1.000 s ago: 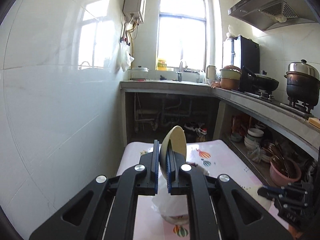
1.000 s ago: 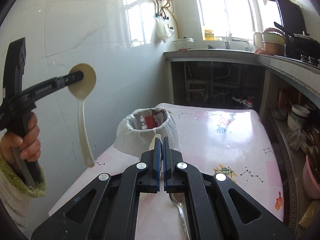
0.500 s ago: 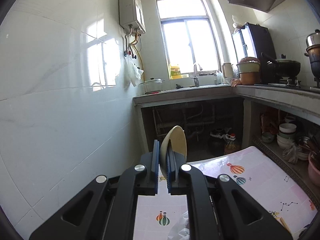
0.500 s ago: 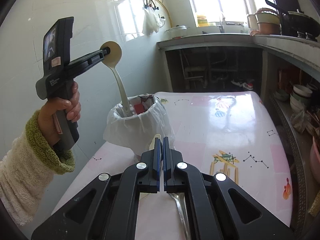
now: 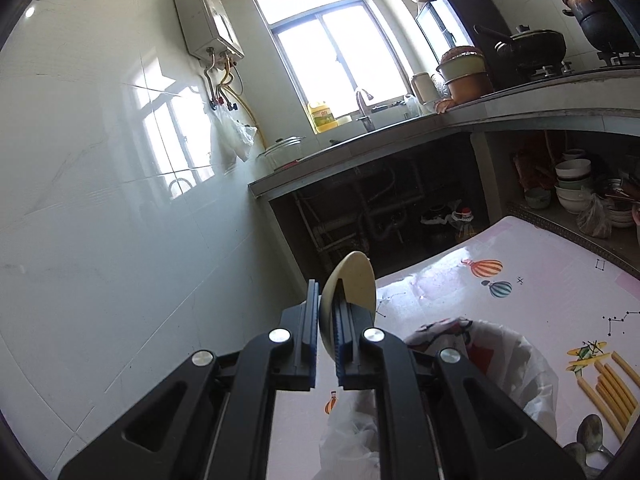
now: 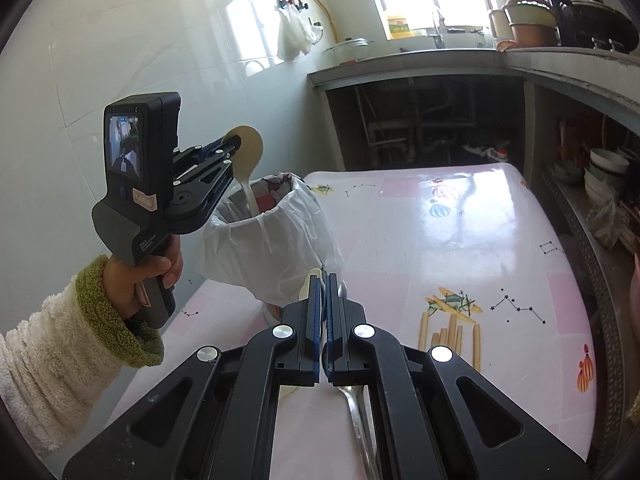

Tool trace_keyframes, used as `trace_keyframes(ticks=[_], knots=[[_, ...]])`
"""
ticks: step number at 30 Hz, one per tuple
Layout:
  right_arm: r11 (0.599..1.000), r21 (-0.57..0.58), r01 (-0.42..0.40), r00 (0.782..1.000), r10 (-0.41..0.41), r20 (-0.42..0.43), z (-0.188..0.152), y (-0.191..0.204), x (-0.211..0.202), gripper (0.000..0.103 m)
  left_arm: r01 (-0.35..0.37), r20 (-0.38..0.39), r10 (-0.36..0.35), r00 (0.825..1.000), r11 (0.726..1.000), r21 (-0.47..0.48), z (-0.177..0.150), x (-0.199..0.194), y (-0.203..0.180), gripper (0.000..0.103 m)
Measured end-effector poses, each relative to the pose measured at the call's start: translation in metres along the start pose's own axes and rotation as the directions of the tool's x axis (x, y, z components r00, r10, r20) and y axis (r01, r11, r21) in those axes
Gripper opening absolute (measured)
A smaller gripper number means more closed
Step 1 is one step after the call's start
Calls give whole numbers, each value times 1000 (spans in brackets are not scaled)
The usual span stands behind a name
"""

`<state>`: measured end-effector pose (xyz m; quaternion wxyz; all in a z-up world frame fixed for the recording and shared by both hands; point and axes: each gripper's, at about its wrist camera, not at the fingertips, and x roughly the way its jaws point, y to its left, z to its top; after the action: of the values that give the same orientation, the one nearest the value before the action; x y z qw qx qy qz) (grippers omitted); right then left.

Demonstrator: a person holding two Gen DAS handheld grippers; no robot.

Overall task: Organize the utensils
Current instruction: 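Lift the narrow cream ladle with the left tool and drop it into the bagged holder, then lower the wide cream ladle into the holder and open the right tool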

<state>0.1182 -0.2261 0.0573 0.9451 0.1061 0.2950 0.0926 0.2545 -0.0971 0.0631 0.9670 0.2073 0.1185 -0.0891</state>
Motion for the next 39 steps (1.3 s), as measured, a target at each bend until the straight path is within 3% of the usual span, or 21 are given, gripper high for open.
trace_keyframes(ticks=[5, 10, 16, 20, 25, 31, 35, 39], knots=[[1000, 13, -8, 1000, 8, 3, 1, 0, -4, 1, 67, -77, -69, 995, 998, -22, -8, -7, 9, 8], [1000, 17, -15, 1000, 15, 11, 4, 3, -12, 1, 123, -130, -131, 983, 990, -72, -13, -18, 21, 42], [1000, 4, -16, 999, 15, 29, 10, 12, -23, 1, 192, -154, -206, 966, 976, -98, -17, -30, 27, 64], [1000, -5, -8, 999, 8, 46, 17, 17, -29, 1, 257, -135, -279, 951, 953, -162, -16, -40, 38, 75], [1000, -18, -3, 995, 5, 105, 38, 20, -41, 1, 280, -110, -317, 942, 923, -263, -15, -49, 58, 76], [999, -49, 10, 977, 1, 212, 88, 24, -44, 1, 248, -102, -302, 948, 901, -357, -27, -65, 80, 76], [998, -60, 4, 963, 12, 268, 123, 26, -34, 1, 216, -118, -279, 953, 898, -382, -42, -79, 85, 76], [996, -80, 29, 951, -3, 310, 152, 28, -10, 1, 204, -151, -285, 947, 891, -406, -57, -87, 82, 76]])
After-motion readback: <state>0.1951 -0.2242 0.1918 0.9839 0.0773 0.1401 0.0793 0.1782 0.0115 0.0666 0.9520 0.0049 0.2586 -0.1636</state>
